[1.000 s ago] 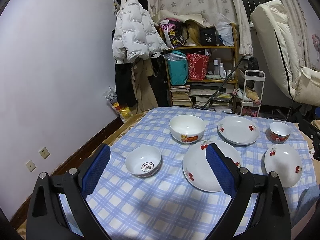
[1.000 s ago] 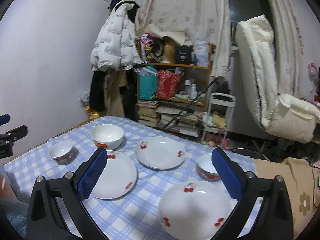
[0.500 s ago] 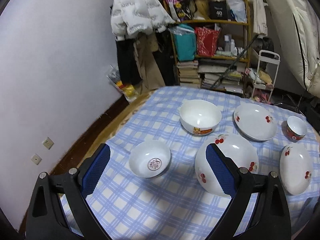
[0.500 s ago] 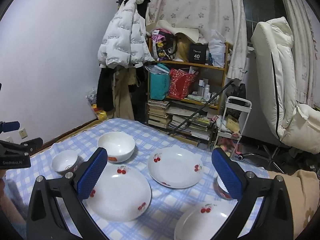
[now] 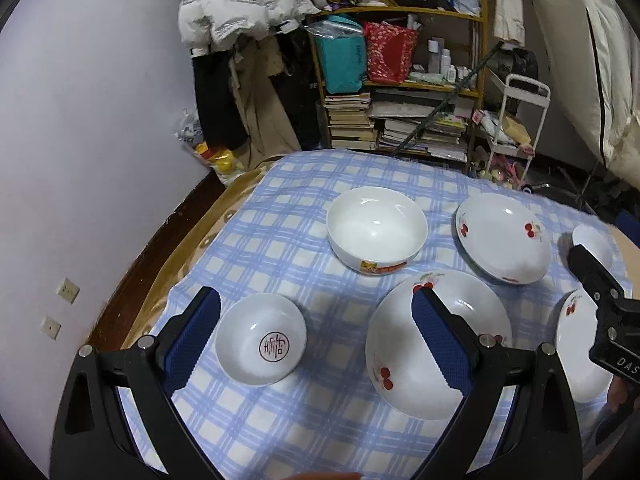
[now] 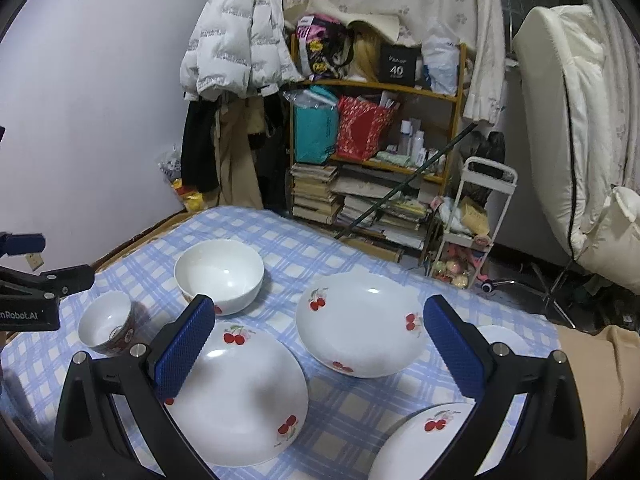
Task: Organize plates and bowls
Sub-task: 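Reach both tools to the large cherry plate and close on its rim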
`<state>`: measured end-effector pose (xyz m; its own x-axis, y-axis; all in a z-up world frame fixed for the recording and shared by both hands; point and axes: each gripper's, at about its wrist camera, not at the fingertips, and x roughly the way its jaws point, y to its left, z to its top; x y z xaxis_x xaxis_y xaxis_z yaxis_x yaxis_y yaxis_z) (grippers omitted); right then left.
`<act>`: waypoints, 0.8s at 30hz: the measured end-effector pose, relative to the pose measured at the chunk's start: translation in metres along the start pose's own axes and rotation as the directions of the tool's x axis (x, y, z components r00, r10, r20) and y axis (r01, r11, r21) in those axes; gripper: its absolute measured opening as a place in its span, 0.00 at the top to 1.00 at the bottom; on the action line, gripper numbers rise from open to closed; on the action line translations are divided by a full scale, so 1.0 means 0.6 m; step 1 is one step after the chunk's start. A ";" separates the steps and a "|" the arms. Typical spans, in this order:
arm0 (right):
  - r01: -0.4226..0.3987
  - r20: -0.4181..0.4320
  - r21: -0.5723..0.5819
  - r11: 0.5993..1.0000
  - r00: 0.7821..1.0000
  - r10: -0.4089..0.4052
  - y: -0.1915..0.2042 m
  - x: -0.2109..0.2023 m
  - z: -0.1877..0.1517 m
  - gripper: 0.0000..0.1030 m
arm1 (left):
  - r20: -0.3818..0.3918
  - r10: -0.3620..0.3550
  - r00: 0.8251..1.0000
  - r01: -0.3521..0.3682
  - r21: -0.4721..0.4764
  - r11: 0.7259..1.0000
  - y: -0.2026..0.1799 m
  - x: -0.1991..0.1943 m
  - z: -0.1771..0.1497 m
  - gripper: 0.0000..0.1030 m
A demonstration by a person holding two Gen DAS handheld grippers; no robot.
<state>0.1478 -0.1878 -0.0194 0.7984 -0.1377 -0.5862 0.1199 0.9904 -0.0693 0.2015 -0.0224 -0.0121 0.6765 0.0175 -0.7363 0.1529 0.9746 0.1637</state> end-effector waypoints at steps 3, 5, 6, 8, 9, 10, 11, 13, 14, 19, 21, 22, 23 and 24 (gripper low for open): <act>-0.001 -0.041 0.011 1.000 0.999 0.002 0.000 0.022 -0.005 0.00 | -0.022 -0.035 0.999 0.035 0.008 0.999 -0.010 0.018 -0.006 0.08; -0.005 -0.066 0.020 1.000 0.998 0.007 0.000 0.038 -0.011 0.00 | -0.037 -0.061 0.997 0.062 0.010 0.998 -0.016 0.033 -0.013 0.08; -0.003 -0.080 0.022 1.000 0.997 0.005 0.000 0.046 -0.016 0.00 | -0.050 -0.070 0.996 0.070 0.014 0.997 -0.018 0.040 -0.016 0.08; -0.001 -0.108 0.027 1.000 0.994 0.004 -0.001 0.061 -0.024 0.00 | -0.072 -0.085 0.994 0.087 0.022 0.996 -0.024 0.054 -0.021 0.08; -0.004 -0.116 0.031 1.000 0.993 0.008 -0.002 0.066 -0.027 0.00 | -0.082 -0.089 0.993 0.091 0.023 0.996 -0.025 0.060 -0.023 0.08; -0.008 -0.125 0.036 0.999 0.992 0.012 -0.002 0.072 -0.030 0.00 | -0.097 -0.095 0.991 0.098 0.022 0.995 -0.028 0.068 -0.026 0.08; -0.009 -0.138 0.043 0.999 0.990 0.015 -0.003 0.078 -0.035 0.00 | -0.107 -0.102 0.989 0.105 0.022 0.994 -0.030 0.073 -0.028 0.08; -0.013 -0.152 0.052 0.999 0.988 0.021 -0.005 0.087 -0.041 0.00 | -0.125 -0.121 0.985 0.125 0.021 0.992 -0.035 0.085 -0.035 0.08; -0.016 -0.157 0.053 0.998 0.987 0.024 -0.005 0.090 -0.044 0.00 | -0.132 -0.128 0.983 0.132 0.021 0.991 -0.038 0.089 -0.039 0.08; -0.010 -0.193 0.042 0.999 0.981 0.018 -0.005 0.110 -0.066 0.00 | -0.150 -0.135 0.979 0.143 0.040 0.989 -0.052 0.110 -0.053 0.08; -0.013 -0.212 0.045 0.999 0.977 0.023 -0.007 0.122 -0.076 0.00 | -0.165 -0.142 0.976 0.151 0.043 0.988 -0.057 0.120 -0.057 0.08; -0.014 -0.222 0.047 0.999 0.975 0.024 -0.009 0.127 -0.080 0.00 | -0.173 -0.146 0.974 0.155 0.043 0.987 -0.058 0.125 -0.059 0.08; -0.015 -0.229 0.048 0.999 0.973 0.026 -0.010 0.131 -0.083 0.00 | -0.186 -0.145 0.972 0.156 0.042 0.987 -0.060 0.132 -0.062 0.08; -0.016 -0.233 0.049 0.999 0.972 0.027 -0.011 0.134 -0.085 0.00 | -0.194 -0.145 0.970 0.156 0.042 0.987 -0.060 0.136 -0.062 0.08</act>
<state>0.1811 -0.2044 -0.1073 0.6416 -0.1032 -0.7601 0.1354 0.9906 -0.0202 0.2243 -0.0479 -0.1027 0.4940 -0.0807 -0.8657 0.2862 0.9553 0.0742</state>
